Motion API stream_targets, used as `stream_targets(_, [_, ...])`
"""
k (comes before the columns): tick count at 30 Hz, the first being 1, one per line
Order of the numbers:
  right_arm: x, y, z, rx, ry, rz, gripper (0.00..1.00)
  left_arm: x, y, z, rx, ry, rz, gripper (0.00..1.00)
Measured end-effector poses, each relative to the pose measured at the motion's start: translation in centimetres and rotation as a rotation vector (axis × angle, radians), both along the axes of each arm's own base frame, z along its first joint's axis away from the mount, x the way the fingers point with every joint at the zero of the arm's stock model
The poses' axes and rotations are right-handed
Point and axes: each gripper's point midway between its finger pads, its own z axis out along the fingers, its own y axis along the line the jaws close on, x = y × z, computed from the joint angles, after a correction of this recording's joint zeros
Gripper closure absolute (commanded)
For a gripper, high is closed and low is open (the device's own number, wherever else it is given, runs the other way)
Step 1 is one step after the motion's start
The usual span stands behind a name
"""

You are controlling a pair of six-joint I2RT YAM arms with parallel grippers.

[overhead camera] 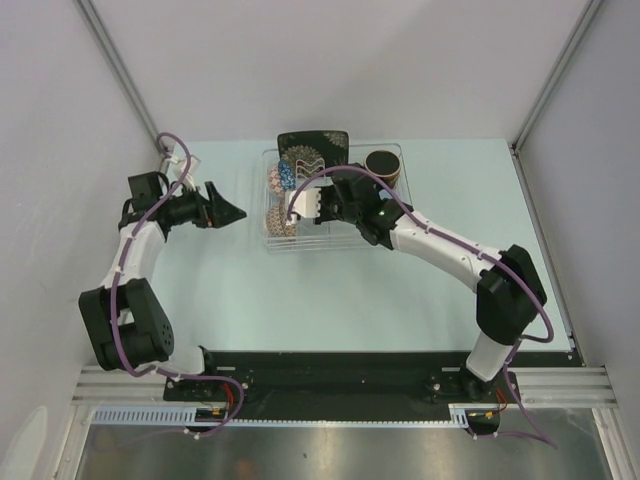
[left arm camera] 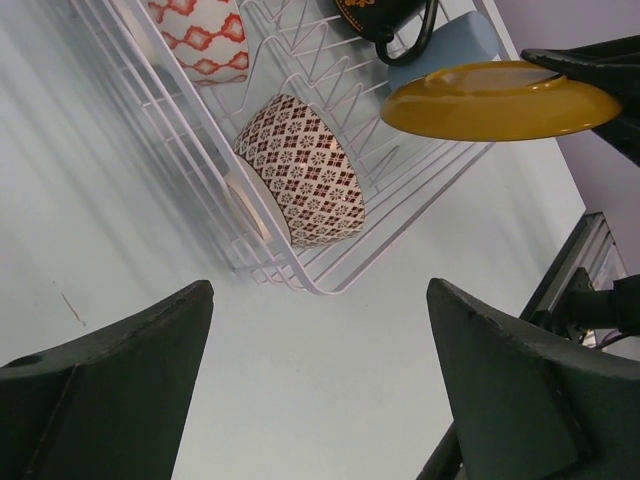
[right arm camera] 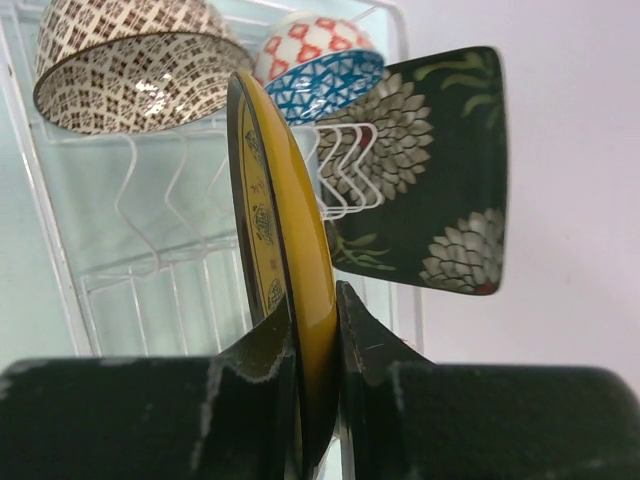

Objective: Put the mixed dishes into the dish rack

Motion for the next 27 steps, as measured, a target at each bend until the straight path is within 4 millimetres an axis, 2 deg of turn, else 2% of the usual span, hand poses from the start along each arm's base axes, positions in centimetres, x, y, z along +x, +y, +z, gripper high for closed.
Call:
stream_targets(7, [0.8,0.0,-3.5,-0.040,0.066,0.012,1.00,-0.2,-0.1,-0.9,-0.015,0.019,0.010,0.08])
stream_targets(18, [1.4,0.0,-5.4,-0.045,0.103,0.022,1.00,-0.1,-0.1,-1.0,-0.021,0.015,0.009,0.09])
stream_targets(27, [2.5,1.3,-7.6,-0.016,0.164,0.019,1.00,-0.5,-0.2,-1.7,-0.026,0.035,0.009,0.09])
